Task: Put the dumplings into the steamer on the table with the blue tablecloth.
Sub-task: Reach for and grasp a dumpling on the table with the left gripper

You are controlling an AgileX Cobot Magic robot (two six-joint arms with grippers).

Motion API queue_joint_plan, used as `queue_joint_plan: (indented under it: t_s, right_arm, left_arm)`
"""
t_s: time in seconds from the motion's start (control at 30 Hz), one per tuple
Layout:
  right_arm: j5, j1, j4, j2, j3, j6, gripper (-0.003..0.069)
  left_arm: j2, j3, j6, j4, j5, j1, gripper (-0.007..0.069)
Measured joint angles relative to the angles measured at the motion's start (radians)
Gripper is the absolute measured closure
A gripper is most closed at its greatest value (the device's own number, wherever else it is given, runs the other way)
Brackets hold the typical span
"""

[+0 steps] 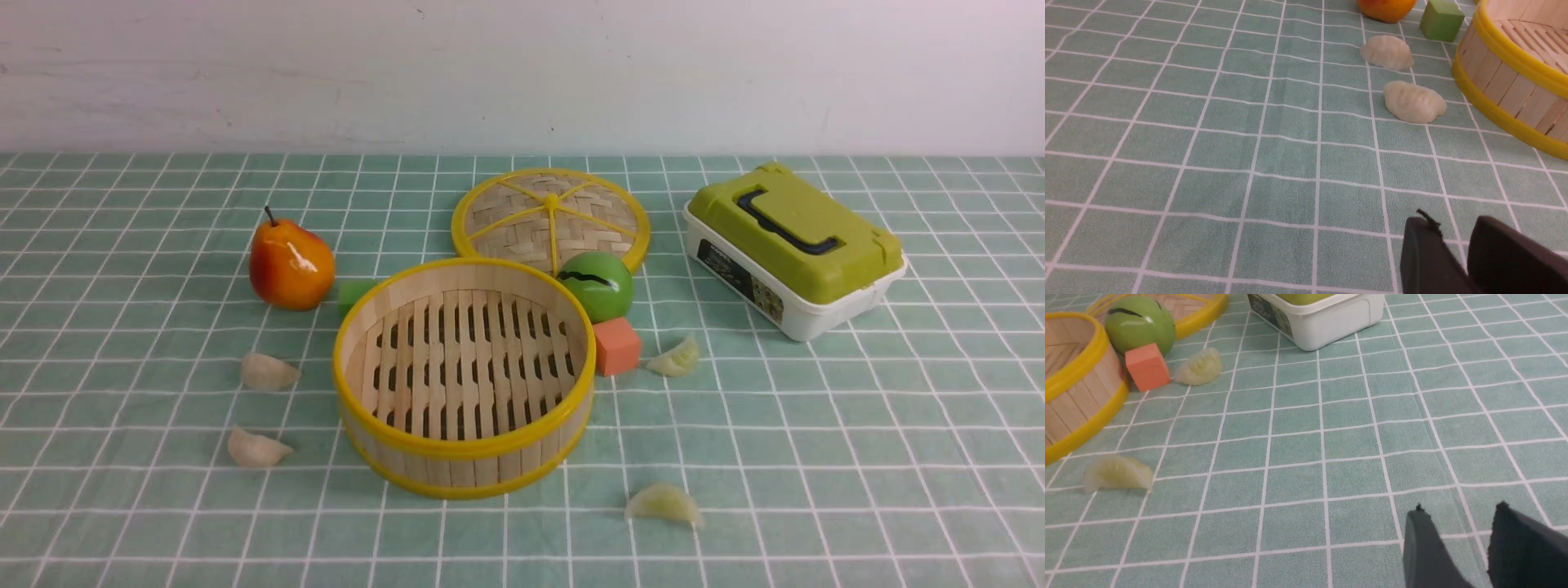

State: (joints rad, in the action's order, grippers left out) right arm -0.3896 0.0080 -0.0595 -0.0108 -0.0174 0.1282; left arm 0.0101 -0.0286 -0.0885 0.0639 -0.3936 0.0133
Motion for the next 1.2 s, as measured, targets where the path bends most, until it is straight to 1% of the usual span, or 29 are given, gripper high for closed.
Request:
queue_joint_plan:
  t_s: [0.47,0.7,0.97,1.07,1.2]
  right_arm:
    - [0.000,0.000,0.000,0.000,0.000,0.000,0.0419]
    - [0.000,0.000,0.000,0.000,0.000,0.000,0.0419]
    - [0.001,0.000,0.000,0.000,0.000,0.000,0.0419]
    - [0.035,0.000,0.001,0.000,-0.002,0.000,0.0419]
    - [0.182,0.000,0.004,0.000,-0.010,0.000,0.0419]
  left_arm:
    - [0.000,0.000,0.000,0.000,0.000,0.000,0.0459]
    - [0.000,0.000,0.006,-0.030,0.011,0.000,0.0454]
    - [0.000,0.000,0.006,-0.030,0.021,0.000,0.0442]
    - [0.000,0.000,0.006,-0.030,0.057,0.000,0.0440]
    - [0.000,-0.002,0.006,-0.030,0.176,0.000,0.0440]
